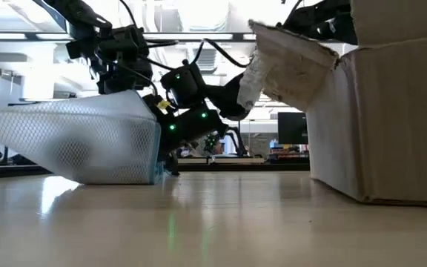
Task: Pack items into zip bag
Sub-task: Put the black transparent zip bag into the blue transparent zip bag
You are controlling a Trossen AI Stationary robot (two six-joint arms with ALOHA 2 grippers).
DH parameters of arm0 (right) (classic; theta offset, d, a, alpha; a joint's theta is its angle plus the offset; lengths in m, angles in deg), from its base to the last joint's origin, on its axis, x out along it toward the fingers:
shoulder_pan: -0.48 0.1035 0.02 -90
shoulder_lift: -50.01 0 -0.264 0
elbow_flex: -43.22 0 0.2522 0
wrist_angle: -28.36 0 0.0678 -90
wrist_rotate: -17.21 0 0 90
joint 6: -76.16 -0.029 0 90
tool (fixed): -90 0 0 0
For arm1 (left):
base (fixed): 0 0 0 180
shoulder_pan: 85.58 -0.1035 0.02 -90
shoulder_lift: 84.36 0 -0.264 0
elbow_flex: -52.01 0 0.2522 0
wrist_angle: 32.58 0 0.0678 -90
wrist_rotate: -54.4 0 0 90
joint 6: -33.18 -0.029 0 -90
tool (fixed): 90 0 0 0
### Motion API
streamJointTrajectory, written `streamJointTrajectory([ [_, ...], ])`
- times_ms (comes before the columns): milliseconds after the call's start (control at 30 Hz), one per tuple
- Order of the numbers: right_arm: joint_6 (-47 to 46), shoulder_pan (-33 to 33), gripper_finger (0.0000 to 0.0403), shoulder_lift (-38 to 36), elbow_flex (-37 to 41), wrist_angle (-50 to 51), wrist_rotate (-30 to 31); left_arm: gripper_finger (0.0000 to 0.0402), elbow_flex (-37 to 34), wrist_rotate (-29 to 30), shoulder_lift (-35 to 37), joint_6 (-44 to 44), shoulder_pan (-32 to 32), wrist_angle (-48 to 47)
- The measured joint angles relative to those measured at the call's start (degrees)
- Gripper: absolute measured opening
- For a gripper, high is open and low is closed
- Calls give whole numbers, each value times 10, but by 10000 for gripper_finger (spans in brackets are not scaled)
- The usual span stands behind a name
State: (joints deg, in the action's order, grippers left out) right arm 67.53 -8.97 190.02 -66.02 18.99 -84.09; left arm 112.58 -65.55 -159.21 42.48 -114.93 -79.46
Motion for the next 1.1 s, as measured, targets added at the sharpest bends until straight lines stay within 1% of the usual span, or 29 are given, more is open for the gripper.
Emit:
streamJointTrajectory([
  [133,66,-5,153,-23,-11,72,-35,0,-12,6,1,-6,2,-3],
  [233,151,-7,197,-52,-18,149,-69,0,-26,11,3,-18,3,-12],
  [333,215,-5,226,-80,-17,220,-75,0,-34,16,4,-20,4,-8],
  [433,248,-2,241,-98,-17,272,-73,0,-40,23,4,-20,5,-7],
  [600,256,-2,248,-113,-17,318,-71,0,-41,25,3,-20,5,-7],
  [733,243,-3,237,-126,-17,336,-68,0,-42,25,3,-24,5,4],
  [833,247,-3,225,-136,-17,343,-41,0,-43,29,3,-29,5,22],
  [933,264,-8,212,-152,-17,391,1,0,-43,43,3,-28,5,32],
  [1000,266,-13,204,-163,-17,426,14,0,-43,56,4,-22,5,35],
  [1100,257,-18,194,-172,-17,466,14,0,-43,67,9,-19,5,47],
])
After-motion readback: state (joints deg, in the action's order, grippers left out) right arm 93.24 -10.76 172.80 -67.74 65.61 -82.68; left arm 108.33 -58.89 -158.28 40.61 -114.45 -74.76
